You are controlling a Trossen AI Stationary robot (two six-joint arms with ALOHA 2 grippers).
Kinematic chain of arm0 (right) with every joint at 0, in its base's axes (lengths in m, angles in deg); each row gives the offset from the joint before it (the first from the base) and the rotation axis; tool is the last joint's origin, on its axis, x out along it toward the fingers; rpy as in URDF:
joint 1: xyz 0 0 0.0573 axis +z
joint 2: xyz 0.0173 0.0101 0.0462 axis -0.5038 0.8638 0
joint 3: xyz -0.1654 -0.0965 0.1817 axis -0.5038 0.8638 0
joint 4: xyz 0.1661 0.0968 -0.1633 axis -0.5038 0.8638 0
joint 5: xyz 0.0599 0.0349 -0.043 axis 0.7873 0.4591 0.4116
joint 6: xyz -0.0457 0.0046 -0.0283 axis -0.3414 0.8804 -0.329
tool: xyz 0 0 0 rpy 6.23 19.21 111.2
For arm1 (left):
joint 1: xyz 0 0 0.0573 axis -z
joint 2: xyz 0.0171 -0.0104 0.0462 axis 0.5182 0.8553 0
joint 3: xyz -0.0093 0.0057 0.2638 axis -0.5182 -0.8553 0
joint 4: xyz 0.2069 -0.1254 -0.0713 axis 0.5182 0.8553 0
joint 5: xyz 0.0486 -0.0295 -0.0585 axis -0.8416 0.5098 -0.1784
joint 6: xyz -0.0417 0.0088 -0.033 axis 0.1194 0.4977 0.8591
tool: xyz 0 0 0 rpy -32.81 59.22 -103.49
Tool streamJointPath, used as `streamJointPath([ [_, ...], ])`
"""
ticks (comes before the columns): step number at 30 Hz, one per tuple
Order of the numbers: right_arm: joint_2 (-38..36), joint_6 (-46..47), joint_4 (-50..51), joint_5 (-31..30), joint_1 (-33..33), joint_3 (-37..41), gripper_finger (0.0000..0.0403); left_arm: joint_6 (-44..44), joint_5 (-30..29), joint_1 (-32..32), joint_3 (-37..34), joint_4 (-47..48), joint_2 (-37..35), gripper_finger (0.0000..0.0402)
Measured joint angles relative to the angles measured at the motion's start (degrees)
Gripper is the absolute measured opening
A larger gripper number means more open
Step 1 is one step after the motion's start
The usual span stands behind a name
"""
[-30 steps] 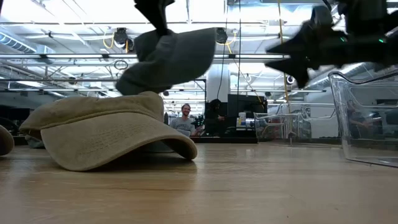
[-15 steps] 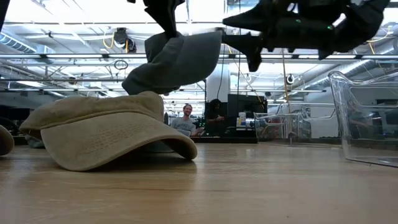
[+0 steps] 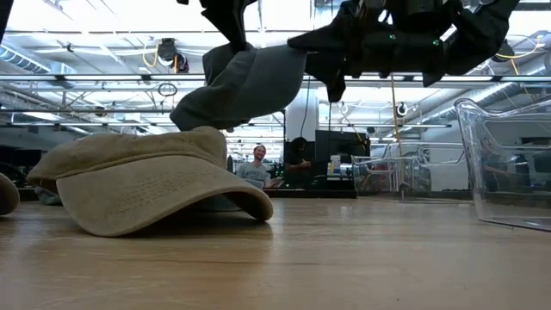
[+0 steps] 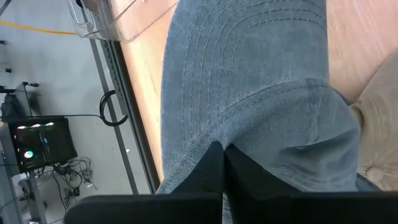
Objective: Pick & Place hat
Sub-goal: Put the bottom blue cap into the top transparent bin
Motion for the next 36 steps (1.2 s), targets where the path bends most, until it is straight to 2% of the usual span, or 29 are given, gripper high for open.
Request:
streamJointPath([
  [2,-0.12,-0.97,-0.04,1.51,-0.11,0.01,0.0044,0.60,0.03,0.00,0.00,-0.37,0.00,0.0003],
  [3,-0.17,-2.07,-0.01,1.65,-0.29,0.01,0.0024,0.96,0.04,0.00,0.00,-0.48,-0.01,0.0007],
  [10,-0.33,-4.52,1.01,1.34,-0.50,0.10,0.0004,2.98,-0.01,0.04,0.00,-1.54,-0.15,0.0039],
  [13,-2.00,-6.47,2.81,-1.63,-0.45,0.14,0.0003,5.47,-1.05,0.00,0.00,-2.20,-0.15,0.0050],
  [19,-10.14,-14.22,13.86,-14.39,0.07,0.12,0.0001,7.71,-9.03,0.37,0.00,-2.55,-0.71,0.0070],
  [25,-19.14,-20.19,24.71,-27.20,2.55,0.08,0.0001,8.01,-10.89,0.28,-0.03,-3.49,-1.46,0.0078],
  [31,-27.24,-24.65,35.56,-52.09,7.00,0.10,0.0000,8.97,-10.96,0.26,-0.02,-3.23,-1.67,0.0077],
  [34,-29.55,-27.91,36.24,-64.73,9.61,0.68,0.0000,8.93,-8.66,-0.20,-0.02,-3.17,-1.73,0.0077],
  [36,-30.72,-29.32,36.03,-68.74,11.04,1.31,0.0000,9.02,-5.42,-1.06,-0.04,-3.61,-1.73,0.0077],
])
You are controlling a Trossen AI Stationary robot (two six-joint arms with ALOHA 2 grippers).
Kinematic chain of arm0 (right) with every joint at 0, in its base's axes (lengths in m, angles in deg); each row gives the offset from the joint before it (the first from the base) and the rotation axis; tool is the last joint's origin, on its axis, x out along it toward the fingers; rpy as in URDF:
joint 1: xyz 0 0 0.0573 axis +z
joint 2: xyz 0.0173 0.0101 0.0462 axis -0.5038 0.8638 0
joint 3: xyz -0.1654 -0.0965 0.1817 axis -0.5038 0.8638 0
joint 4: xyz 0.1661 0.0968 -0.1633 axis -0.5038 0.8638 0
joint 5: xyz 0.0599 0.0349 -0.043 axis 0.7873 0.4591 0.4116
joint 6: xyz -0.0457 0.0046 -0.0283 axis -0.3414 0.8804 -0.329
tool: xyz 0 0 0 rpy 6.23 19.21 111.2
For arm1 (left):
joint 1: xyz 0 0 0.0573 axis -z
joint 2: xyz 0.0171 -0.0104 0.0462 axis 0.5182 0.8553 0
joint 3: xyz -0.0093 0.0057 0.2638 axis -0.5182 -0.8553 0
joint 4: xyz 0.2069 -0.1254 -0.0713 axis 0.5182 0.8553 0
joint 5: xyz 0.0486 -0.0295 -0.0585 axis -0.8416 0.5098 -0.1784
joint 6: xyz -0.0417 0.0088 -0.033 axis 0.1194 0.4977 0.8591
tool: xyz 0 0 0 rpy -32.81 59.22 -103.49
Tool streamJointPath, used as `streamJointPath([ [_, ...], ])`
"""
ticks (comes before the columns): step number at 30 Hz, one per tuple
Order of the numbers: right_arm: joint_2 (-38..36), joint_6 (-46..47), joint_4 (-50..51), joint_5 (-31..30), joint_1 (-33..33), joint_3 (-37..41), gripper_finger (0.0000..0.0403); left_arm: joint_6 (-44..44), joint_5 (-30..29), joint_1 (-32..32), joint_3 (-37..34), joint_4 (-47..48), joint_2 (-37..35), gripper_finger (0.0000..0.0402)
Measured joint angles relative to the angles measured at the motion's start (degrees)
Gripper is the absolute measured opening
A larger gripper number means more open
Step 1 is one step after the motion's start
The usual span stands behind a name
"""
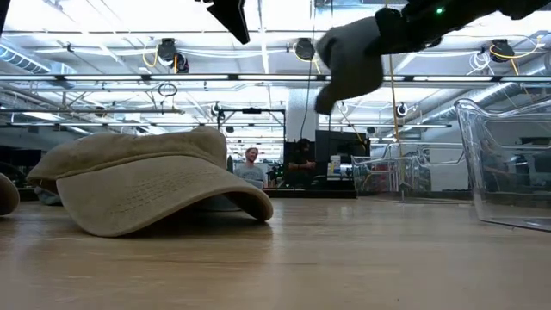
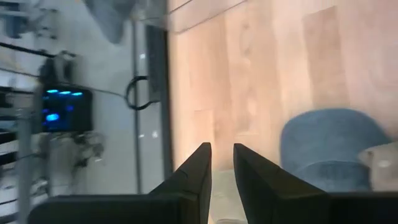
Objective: Pick & Place hat
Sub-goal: Put the bottom blue cap into the top transparent bin
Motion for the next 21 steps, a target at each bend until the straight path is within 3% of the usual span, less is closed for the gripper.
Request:
streamJointPath([
  [6,-2.45,-3.08,-6.45,0.27,2.20,1.95,0.0000,-1.83,10.27,-4.10,-2.82,-10.93,0.02,0.0076],
  [11,-5.56,-11.64,-21.08,0.10,3.71,6.50,0.0000,-4.52,21.24,-10.41,-7.85,-22.70,0.00,0.0076],
  [15,-8.84,-13.84,-32.75,-1.40,4.13,12.58,0.0000,-1.54,31.40,-15.26,-14.50,-34.72,0.10,0.0076],
  [18,-9.13,-14.78,-39.03,-5.80,4.13,16.68,0.0000,0.81,34.55,-17.18,-19.29,-44.93,0.07,0.0076],
  [21,-9.11,-13.82,-41.64,-4.44,4.15,19.05,0.0000,1.05,35.21,-17.84,-23.71,-54.24,0.08,0.0076],
])
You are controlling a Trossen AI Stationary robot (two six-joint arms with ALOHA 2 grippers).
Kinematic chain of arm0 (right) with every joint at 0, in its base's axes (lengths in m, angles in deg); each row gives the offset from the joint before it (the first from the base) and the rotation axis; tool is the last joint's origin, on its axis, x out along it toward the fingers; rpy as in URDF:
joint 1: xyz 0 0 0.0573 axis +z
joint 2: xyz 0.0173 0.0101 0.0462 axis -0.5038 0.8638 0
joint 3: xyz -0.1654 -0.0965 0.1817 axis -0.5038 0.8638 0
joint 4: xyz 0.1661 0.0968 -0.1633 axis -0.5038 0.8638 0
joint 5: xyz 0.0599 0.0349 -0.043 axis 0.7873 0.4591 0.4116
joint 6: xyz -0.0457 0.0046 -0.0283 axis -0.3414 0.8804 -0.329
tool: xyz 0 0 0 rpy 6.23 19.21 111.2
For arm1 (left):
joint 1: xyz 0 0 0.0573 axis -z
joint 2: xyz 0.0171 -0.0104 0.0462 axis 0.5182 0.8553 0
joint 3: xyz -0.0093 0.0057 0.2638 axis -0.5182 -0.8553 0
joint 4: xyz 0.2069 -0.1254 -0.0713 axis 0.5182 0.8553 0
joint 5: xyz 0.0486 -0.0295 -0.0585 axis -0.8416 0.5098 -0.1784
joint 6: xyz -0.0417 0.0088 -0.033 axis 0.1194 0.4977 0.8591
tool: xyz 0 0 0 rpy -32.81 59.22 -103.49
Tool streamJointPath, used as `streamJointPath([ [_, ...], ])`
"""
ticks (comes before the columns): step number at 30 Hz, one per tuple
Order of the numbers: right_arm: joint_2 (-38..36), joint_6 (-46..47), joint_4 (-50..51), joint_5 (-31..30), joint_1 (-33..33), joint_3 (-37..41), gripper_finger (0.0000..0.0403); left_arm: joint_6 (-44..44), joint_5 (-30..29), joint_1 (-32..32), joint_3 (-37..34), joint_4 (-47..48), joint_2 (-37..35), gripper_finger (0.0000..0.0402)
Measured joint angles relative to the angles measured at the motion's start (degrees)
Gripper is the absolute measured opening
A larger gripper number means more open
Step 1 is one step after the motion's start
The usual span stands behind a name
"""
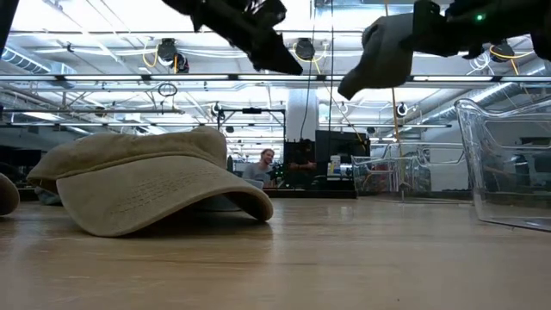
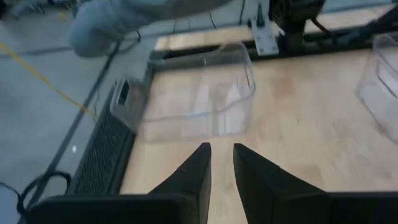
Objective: Pick & Place hat
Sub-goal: Put the bottom blue cap into the top transparent bin
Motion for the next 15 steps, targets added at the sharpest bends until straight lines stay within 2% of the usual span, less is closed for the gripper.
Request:
streamJointPath([
  [3,-0.01,0.03,-0.21,-0.30,0.02,0.39,0.0000,1.10,0.38,-0.11,-2.13,-5.20,0.00,0.0076],
  [11,-0.03,-5.29,-0.62,-10.14,0.02,0.39,0.0000,4.53,-0.02,-0.91,-4.15,-4.14,-0.04,0.0076],
  [13,-0.03,-6.79,-0.60,-13.62,0.50,0.39,0.0000,4.56,0.42,-0.46,-4.97,-4.65,-0.03,0.0076],
  [15,-0.03,-9.06,-0.60,-19.55,1.37,0.39,0.0000,4.70,0.35,0.04,-5.51,-4.71,-0.04,0.0076],
])
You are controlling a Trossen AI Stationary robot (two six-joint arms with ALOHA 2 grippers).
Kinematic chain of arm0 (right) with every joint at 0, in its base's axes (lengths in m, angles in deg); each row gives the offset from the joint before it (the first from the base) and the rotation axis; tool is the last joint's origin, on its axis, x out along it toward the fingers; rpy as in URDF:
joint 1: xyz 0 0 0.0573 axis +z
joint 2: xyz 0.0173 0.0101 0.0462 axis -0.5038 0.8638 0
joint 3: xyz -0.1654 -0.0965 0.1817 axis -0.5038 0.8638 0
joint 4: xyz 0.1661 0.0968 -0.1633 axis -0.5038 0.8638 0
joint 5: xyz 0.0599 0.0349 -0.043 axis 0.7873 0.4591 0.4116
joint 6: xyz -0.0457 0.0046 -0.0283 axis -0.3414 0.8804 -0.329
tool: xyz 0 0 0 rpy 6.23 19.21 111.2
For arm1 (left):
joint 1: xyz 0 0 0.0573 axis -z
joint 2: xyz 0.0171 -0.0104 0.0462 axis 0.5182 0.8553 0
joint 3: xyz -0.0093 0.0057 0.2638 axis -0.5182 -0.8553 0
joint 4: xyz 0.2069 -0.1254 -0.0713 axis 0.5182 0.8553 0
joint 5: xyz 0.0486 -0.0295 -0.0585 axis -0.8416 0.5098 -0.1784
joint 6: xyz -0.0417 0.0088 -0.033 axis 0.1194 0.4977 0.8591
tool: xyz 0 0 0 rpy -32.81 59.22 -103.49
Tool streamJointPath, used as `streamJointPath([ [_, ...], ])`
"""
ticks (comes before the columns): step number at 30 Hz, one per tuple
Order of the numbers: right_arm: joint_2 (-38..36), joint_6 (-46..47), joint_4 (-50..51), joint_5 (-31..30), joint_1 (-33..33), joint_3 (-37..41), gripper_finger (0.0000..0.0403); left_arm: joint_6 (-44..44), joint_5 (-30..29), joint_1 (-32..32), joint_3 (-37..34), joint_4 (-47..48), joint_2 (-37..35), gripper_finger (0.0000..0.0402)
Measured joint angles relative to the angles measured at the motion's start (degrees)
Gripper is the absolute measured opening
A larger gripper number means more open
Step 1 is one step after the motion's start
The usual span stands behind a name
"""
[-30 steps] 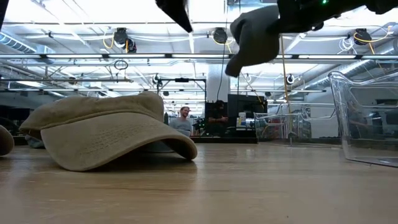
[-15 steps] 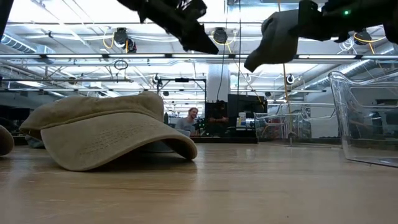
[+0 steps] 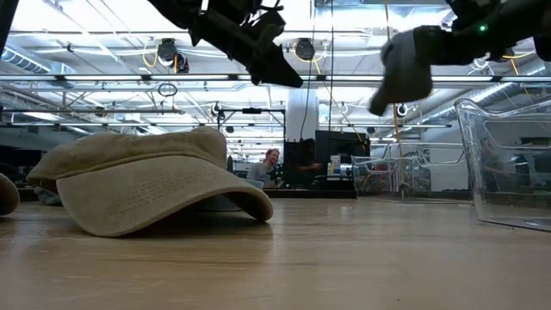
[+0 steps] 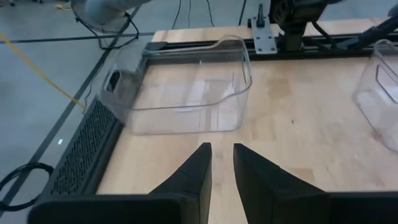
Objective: Pick & Place hat
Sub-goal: Put the bottom blue cap into the top transparent bin
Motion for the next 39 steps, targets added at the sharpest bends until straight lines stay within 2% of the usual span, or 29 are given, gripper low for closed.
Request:
streamJointPath([
  [2,0.00,-2.49,-0.07,-6.48,1.01,0.00,0.0000,0.38,-0.82,0.55,-0.13,0.48,0.00,0.0076],
  [3,-0.02,-3.71,-0.08,-7.62,1.53,0.00,0.0000,0.74,-1.49,0.87,-0.13,0.69,0.00,0.0076],
  [9,0.59,1.13,-0.88,-7.41,4.53,0.28,0.0000,0.49,-7.19,3.35,-0.18,0.46,-0.96,0.0076],
  [15,1.90,18.42,0.27,-6.55,7.24,4.51,0.0000,0.20,-9.51,5.72,-0.21,1.09,-4.03,0.0076],
  [20,2.29,39.69,-1.03,2.11,5.27,12.13,0.0000,-2.21,-9.59,7.27,-0.13,0.21,-6.97,0.0076],
  [24,2.61,50.41,0.26,4.92,2.30,14.54,0.0000,-3.52,-9.71,7.63,-0.13,0.34,-8.70,0.0076],
  [33,7.01,59.39,3.87,8.10,-3.14,14.71,0.0000,-3.51,-10.85,7.39,-0.13,0.63,-8.70,0.0076],
  [36,8.96,59.44,3.91,11.65,-4.95,14.75,0.0000,-3.45,-11.08,7.39,-0.13,0.66,-8.68,0.0076],
  [39,10.33,59.34,3.95,12.30,-6.25,14.75,0.0010,-3.43,-11.08,7.40,-0.13,0.51,-8.68,0.0076],
])
